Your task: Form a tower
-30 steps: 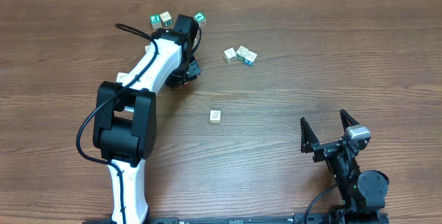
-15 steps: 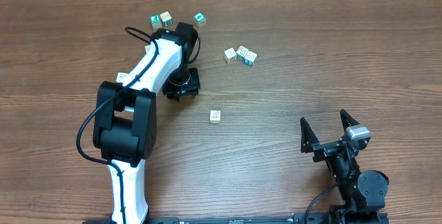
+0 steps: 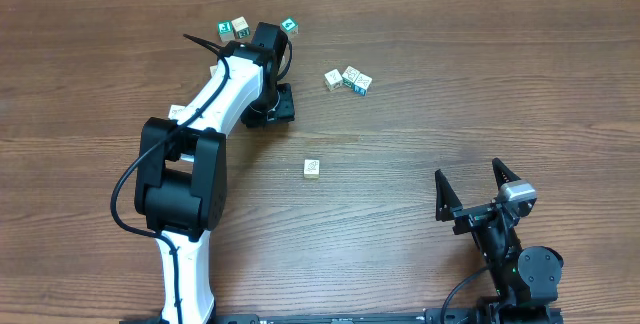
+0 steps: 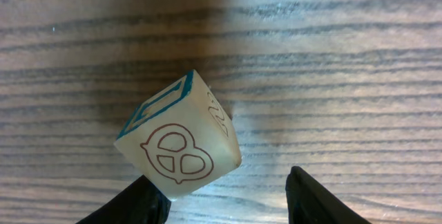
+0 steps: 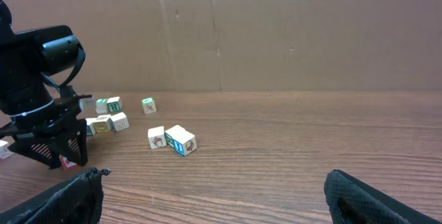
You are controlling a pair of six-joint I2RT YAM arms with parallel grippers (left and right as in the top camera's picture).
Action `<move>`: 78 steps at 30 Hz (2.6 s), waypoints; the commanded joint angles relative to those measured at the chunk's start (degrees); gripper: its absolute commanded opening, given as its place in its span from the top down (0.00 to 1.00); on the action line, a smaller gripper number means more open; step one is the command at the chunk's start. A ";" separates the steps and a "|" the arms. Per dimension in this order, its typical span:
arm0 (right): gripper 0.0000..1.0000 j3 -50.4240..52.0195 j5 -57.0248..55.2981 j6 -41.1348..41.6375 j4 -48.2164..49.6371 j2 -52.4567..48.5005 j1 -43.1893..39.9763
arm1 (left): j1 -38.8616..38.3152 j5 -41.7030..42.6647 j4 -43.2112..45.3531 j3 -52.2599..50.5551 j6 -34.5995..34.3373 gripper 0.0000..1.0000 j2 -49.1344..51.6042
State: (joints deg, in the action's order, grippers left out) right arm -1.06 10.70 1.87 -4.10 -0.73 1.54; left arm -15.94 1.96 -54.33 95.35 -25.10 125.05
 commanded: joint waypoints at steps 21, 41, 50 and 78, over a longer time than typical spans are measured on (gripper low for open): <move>0.00 0.61 -0.13 -0.22 0.20 0.55 0.00 | 0.72 -7.93 4.46 -0.26 -10.05 0.63 0.94; 0.00 0.61 -0.13 -0.22 0.20 0.55 0.00 | 0.72 -8.09 3.98 -0.26 -7.61 0.84 0.94; 0.00 0.61 -0.13 -0.22 0.20 0.55 0.00 | 0.70 -8.07 4.00 -0.26 -7.63 0.85 0.94; 0.00 0.61 -0.13 -0.22 0.20 0.55 0.00 | -0.28 -7.06 -8.94 -0.28 -2.27 0.96 -6.29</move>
State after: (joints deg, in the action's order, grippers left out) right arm -1.06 10.72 1.87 -4.10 -0.73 1.54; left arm -15.75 -4.99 -62.33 95.48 -28.47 123.74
